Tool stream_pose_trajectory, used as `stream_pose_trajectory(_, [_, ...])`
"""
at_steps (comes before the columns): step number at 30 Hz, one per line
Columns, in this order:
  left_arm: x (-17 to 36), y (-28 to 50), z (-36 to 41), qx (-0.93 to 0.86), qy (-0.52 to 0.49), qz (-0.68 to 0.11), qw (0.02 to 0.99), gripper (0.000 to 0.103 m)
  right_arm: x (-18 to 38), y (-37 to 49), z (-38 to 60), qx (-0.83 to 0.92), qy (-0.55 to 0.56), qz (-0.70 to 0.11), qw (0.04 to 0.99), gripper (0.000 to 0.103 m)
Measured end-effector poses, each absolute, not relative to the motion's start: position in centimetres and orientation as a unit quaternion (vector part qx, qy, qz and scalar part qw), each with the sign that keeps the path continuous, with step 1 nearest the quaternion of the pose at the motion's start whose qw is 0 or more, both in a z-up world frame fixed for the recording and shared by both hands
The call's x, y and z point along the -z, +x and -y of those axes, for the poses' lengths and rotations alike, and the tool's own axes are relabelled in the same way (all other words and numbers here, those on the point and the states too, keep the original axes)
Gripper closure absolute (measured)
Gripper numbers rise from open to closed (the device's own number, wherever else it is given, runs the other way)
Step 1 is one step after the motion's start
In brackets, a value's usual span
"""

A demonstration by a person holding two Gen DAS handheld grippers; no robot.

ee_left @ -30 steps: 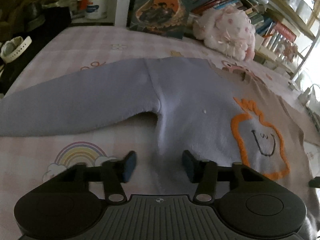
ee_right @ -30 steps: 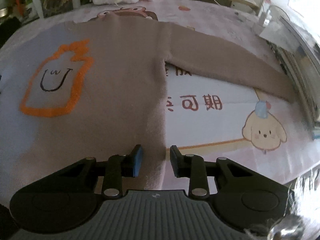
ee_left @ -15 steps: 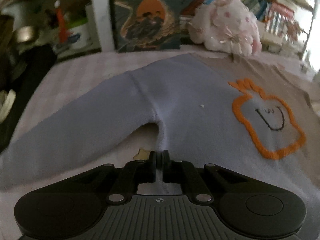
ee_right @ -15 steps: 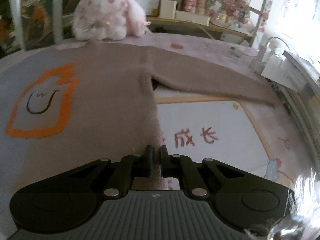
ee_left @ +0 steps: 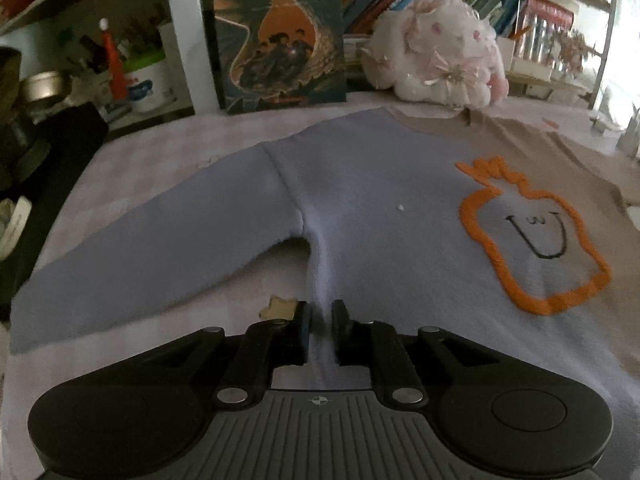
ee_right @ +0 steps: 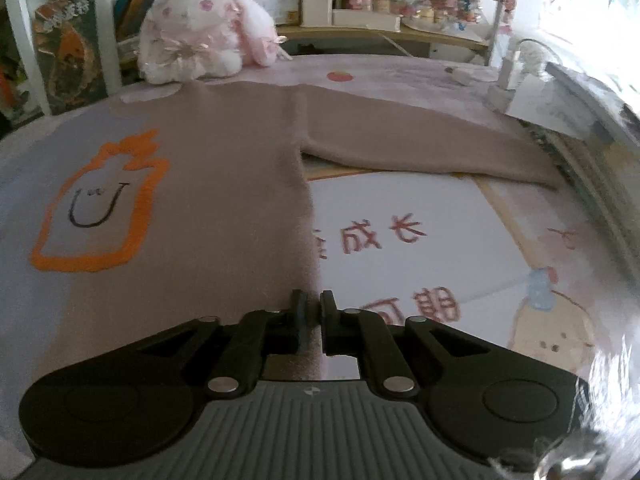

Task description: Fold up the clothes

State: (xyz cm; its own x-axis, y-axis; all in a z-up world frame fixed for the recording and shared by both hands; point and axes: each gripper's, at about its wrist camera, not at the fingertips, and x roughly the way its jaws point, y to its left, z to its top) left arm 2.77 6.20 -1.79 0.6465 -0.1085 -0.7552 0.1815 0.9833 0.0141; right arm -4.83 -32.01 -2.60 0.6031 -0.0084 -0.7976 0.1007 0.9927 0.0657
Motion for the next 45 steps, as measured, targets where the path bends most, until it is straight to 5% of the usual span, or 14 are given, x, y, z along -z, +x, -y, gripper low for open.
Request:
stream_pose_trajectory(6, [2.0, 0.3, -6.9, 0.101, -0.034, -0.427, 0.898, 0.089, 2.5, -6.3, 32.4, 0.029, 0.067, -0.453, 0.889, 0.087])
stream_pose_trajectory(9, [2.1, -0.2, -6.3, 0.104, -0.048, -0.433, 0.894, 0.103, 2.4, -6.9, 32.4, 0.028, 0.070, -0.455, 0.887, 0.091])
stream_pose_trajectory(20, [1.3, -0.5, -6.3, 0.085, -0.007, -0.416, 0.906, 0.103, 2.3, -6.8, 32.0, 0.060, 0.027, -0.445, 0.893, 0.098])
stream_pose_trajectory(23, [1.5, -1.2, -6.4, 0.090, -0.013, -0.418, 0.904, 0.090, 2.4, -7.1, 32.3, 0.061, 0.043, -0.445, 0.893, 0.095])
stream_pose_trajectory(27, [1.8, -2.1, -6.4, 0.097, -0.020, -0.421, 0.902, 0.057, 2.5, -7.4, 32.7, 0.063, 0.065, -0.444, 0.891, 0.088])
stream_pose_trajectory(29, [2.0, -2.5, -6.3, 0.101, -0.022, -0.422, 0.900, 0.057, 2.5, -7.6, 32.9, 0.064, 0.075, -0.444, 0.891, 0.088])
stream_pose_trajectory(34, [2.7, -3.0, -5.1, 0.097, -0.007, -0.424, 0.901, 0.063, 2.5, -7.8, 33.0, 0.061, 0.080, -0.444, 0.890, 0.088])
stream_pose_trajectory(36, [2.6, -3.1, -4.9, 0.094, -0.008, -0.424, 0.901, 0.090, 2.5, -7.8, 32.7, 0.056, 0.068, -0.444, 0.892, 0.090])
stream_pose_trajectory(38, [2.3, -3.2, -5.0, 0.089, -0.027, -0.424, 0.901, 0.099, 2.5, -7.7, 32.5, 0.051, 0.055, -0.444, 0.893, 0.093])
stream_pose_trajectory(45, [2.5, -3.2, -5.2, 0.067, -0.036, -0.422, 0.903, 0.099, 2.7, -7.0, 32.8, 0.031, 0.033, -0.442, 0.896, 0.094])
